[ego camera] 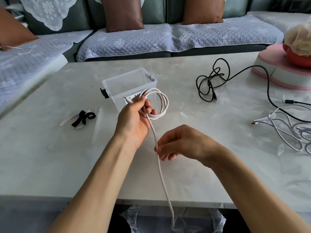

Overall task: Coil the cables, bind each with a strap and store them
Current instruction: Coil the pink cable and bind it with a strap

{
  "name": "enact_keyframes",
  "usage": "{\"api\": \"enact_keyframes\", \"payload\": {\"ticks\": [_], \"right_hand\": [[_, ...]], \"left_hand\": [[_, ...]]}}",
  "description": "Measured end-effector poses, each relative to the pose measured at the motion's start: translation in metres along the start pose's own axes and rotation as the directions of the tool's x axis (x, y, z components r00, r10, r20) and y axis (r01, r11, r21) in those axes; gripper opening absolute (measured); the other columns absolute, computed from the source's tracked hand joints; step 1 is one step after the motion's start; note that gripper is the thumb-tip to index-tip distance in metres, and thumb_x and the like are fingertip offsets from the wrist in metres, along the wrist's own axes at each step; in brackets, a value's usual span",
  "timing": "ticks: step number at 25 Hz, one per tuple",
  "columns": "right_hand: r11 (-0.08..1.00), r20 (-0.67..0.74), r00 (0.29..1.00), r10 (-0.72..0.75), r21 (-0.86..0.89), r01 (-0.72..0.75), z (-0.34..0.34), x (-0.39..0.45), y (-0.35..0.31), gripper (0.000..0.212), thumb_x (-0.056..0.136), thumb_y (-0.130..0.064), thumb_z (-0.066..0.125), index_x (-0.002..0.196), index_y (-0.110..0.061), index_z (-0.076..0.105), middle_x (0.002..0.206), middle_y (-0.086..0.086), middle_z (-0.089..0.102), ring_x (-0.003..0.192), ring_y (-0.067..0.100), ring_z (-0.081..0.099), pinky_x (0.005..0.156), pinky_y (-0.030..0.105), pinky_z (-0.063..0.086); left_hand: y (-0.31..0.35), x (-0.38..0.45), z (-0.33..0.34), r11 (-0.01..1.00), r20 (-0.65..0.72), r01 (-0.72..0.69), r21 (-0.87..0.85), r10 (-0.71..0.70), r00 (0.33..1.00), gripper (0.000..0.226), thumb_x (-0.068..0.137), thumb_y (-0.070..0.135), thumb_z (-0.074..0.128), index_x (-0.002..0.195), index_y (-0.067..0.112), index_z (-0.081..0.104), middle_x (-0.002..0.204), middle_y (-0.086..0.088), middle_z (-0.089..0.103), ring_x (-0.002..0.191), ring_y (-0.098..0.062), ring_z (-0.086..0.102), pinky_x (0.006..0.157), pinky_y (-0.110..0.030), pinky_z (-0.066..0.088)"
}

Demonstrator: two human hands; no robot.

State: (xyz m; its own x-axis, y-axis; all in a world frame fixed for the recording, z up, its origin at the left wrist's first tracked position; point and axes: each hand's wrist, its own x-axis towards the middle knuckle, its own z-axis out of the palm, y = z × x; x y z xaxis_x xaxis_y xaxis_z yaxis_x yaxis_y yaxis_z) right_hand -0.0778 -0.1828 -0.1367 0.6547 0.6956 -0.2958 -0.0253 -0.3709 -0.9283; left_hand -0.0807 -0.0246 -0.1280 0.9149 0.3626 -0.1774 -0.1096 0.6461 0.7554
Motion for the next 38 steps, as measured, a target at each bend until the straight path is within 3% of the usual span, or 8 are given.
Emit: {"api": "enact_keyframes", "payload": {"ticks": [5, 11, 16, 20, 24, 31, 35, 38], "right_hand": [[0.998, -0.116, 0.992, -0.038, 0.046, 0.043, -0.003, 0.0, -0.001, 0.008, 0.083, -0.008, 0.07, 0.086, -0.002, 0.075, 0.08, 0.012, 0.074, 0.074, 0.016, 0.068, 0.073, 0.027, 0.055], [0.996, -0.154, 0.988, -0.019, 0.083, 0.033, -0.002, 0.003, 0.0, 0.014, 0.089, -0.015, 0.066, 0.09, -0.004, 0.075, 0.081, 0.006, 0.075, 0.072, 0.014, 0.068, 0.068, 0.024, 0.054], [0.915, -0.391, 0.919, 0.048, 0.387, 0.117, -0.015, 0.013, 0.002, 0.034, 0.1, -0.036, 0.051, 0.106, -0.007, 0.068, 0.098, 0.008, 0.074, 0.077, 0.021, 0.071, 0.067, 0.031, 0.055], [0.881, -0.402, 0.914, -0.058, 0.409, 0.236, -0.017, 0.017, 0.002, 0.029, 0.103, -0.027, 0.045, 0.112, -0.009, 0.066, 0.09, 0.003, 0.073, 0.081, 0.02, 0.068, 0.072, 0.031, 0.053], [0.882, -0.41, 0.907, -0.097, 0.387, 0.269, -0.017, 0.017, 0.002, 0.025, 0.102, -0.018, 0.048, 0.109, -0.008, 0.069, 0.073, 0.003, 0.059, 0.075, 0.017, 0.059, 0.076, 0.033, 0.054], [0.915, -0.369, 0.923, -0.11, 0.325, 0.239, -0.012, 0.012, 0.003, 0.026, 0.102, -0.016, 0.05, 0.106, 0.002, 0.068, 0.073, 0.006, 0.059, 0.072, 0.017, 0.059, 0.072, 0.03, 0.057], [0.921, -0.33, 0.942, -0.056, 0.346, 0.176, -0.013, 0.009, 0.005, 0.024, 0.099, -0.021, 0.055, 0.105, -0.004, 0.07, 0.077, 0.006, 0.066, 0.075, 0.017, 0.063, 0.072, 0.028, 0.055], [0.945, -0.303, 0.953, 0.004, 0.313, 0.095, -0.008, 0.011, 0.008, 0.027, 0.096, -0.028, 0.061, 0.097, -0.004, 0.072, 0.091, 0.011, 0.074, 0.08, 0.019, 0.069, 0.078, 0.032, 0.057]], "left_hand": [[0.0, -0.007, 0.0, 0.999, 0.063, 0.048, -0.02, -0.047, 0.997, 0.011, 0.098, 0.009, 0.048, 0.098, 0.007, 0.059, 0.065, -0.001, 0.051, 0.053, -0.012, 0.047, 0.064, -0.025, 0.049], [-0.002, -0.009, 0.002, 0.999, 0.068, 0.036, 0.019, -0.037, 0.997, 0.018, 0.1, 0.009, 0.044, 0.093, 0.009, 0.061, 0.066, 0.002, 0.046, 0.053, -0.01, 0.038, 0.066, -0.023, 0.044], [-0.003, -0.012, 0.003, 0.996, 0.082, 0.085, 0.03, -0.087, 0.993, 0.017, 0.096, 0.007, 0.042, 0.095, 0.006, 0.059, 0.059, 0.001, 0.044, 0.048, -0.011, 0.031, 0.053, -0.022, 0.041], [-0.006, -0.016, 0.008, 0.977, 0.076, 0.153, 0.146, -0.165, 0.983, 0.022, 0.096, 0.02, 0.045, 0.095, 0.005, 0.061, 0.055, 0.002, 0.037, 0.045, -0.011, 0.027, 0.049, -0.022, 0.037], [-0.003, -0.016, 0.009, 0.933, 0.015, 0.225, 0.28, -0.239, 0.971, 0.037, 0.093, 0.045, 0.056, 0.075, 0.013, 0.053, 0.051, 0.003, 0.03, 0.045, -0.013, 0.024, 0.049, -0.023, 0.037], [-0.006, -0.016, 0.008, 0.794, 0.094, 0.108, 0.598, -0.203, 0.975, 0.047, 0.087, 0.052, 0.063, 0.062, 0.021, 0.038, 0.056, 0.001, 0.023, 0.047, -0.014, 0.021, 0.054, -0.027, 0.031], [-0.004, -0.015, 0.007, 0.82, 0.03, 0.205, 0.535, -0.261, 0.965, 0.049, 0.091, 0.03, 0.063, 0.054, 0.022, 0.031, 0.046, 0.005, 0.021, 0.037, -0.011, 0.018, 0.042, -0.022, 0.034], [-0.001, -0.01, 0.006, 0.92, -0.03, 0.174, 0.35, -0.175, 0.984, 0.048, 0.093, 0.026, 0.06, 0.056, 0.022, 0.03, 0.044, 0.006, 0.019, 0.037, -0.011, 0.015, 0.042, -0.021, 0.028]]}}
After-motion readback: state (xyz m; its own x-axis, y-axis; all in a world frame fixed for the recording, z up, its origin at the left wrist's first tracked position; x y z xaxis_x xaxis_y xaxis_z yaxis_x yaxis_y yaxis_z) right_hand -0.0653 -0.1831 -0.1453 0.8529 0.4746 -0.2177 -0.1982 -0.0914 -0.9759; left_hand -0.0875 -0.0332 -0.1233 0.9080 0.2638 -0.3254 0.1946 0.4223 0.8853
